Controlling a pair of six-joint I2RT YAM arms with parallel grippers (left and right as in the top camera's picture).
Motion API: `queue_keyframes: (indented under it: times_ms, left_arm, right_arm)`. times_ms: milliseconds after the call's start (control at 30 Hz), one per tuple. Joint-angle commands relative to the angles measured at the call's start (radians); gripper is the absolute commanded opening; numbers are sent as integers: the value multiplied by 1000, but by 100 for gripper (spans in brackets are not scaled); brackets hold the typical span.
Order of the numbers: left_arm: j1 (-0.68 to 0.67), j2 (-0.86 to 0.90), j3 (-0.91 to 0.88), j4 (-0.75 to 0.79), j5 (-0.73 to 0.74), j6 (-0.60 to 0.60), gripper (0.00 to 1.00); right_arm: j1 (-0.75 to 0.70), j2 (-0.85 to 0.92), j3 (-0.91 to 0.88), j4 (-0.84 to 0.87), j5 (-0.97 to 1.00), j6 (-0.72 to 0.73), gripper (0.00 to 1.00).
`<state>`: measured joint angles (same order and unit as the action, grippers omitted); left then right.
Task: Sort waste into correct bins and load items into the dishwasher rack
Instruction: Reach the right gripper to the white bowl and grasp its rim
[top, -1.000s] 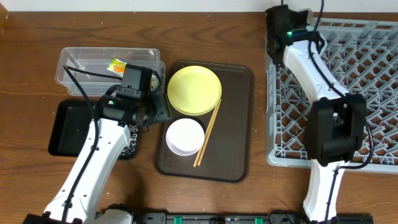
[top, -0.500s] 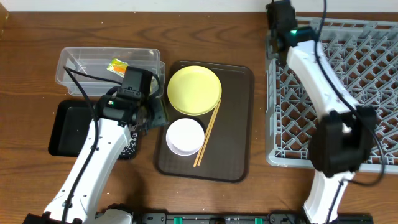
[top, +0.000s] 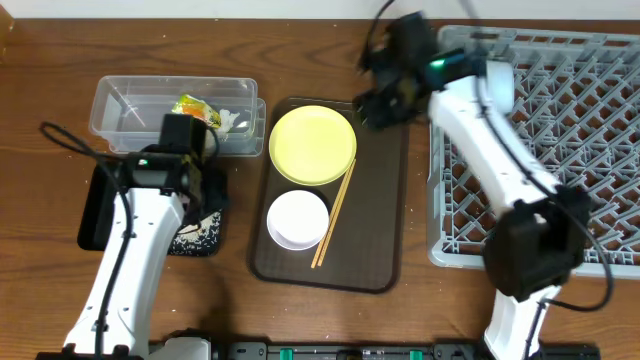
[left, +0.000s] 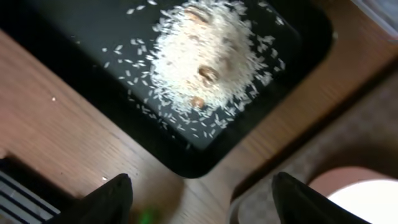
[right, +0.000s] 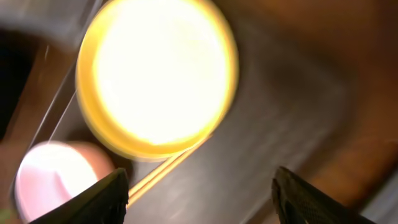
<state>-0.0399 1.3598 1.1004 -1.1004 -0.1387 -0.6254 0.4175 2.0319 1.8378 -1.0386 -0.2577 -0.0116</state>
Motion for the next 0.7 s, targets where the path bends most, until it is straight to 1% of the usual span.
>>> queue_keyframes:
  times_ms: [0, 133, 233, 433, 500, 633, 667]
  left_arm:
    - [42, -1, 14, -6, -27, -52, 77]
    - [84, -1, 14, 2, -27, -62, 78]
    - [101, -1, 14, 2, -27, -61, 79]
    - [103, -1, 14, 1, -27, -61, 79]
    - [103, -1, 14, 1, -27, -61, 79]
    - [103, -1, 14, 1, -27, -61, 79]
    - [103, -1, 14, 1, -27, -61, 79]
  right_arm:
    - [66, 34, -3, -56, -46, -13, 73]
    - [139, 69, -3, -134, -45, -13, 73]
    - [184, 98, -7, -159, -33, -12, 70]
    - [247, 130, -54, -148, -31, -12, 66]
    - [260, 130, -77, -134, -31, -12, 63]
    - [283, 130, -139, -91, -31, -11, 62]
    - [288, 130, -152, -82, -31, -11, 60]
